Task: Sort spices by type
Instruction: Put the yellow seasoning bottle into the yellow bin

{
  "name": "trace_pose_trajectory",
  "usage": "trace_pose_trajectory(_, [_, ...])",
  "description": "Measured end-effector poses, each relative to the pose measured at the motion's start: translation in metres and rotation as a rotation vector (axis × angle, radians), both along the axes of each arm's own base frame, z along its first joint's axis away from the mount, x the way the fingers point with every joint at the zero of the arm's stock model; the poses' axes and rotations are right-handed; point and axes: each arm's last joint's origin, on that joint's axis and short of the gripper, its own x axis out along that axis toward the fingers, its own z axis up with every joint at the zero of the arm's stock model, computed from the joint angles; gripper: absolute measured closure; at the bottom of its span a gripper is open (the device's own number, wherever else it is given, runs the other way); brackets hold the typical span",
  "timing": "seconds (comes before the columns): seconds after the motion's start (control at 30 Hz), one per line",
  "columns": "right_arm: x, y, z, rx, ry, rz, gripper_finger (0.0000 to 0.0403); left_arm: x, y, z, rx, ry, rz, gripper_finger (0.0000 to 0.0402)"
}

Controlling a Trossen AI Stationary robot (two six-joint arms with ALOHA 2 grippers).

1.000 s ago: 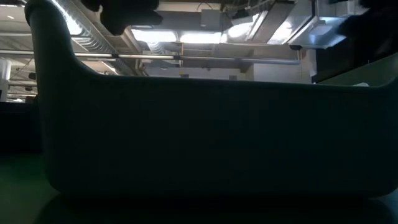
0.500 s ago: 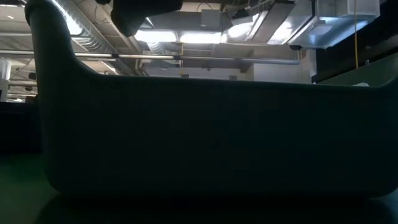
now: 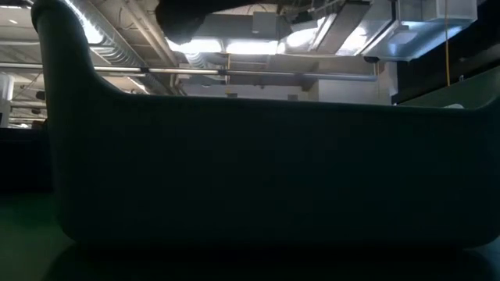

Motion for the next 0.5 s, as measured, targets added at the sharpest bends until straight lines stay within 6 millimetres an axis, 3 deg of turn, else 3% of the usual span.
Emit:
trace_pose_trajectory(0.2, [-0.009,0.01,-0.003,0.025,0.013,-0.035,0.0065,0.004,-0.002,-0.003,-0.002,0.008,0.004,0.0233])
trace_pose_trajectory(0.5, [-0.007,0.028,-0.024,-0.023,0.077,-0.068,0.0066,0.006,0.001,-0.003,-0.013,0.006,0.018,0.0233])
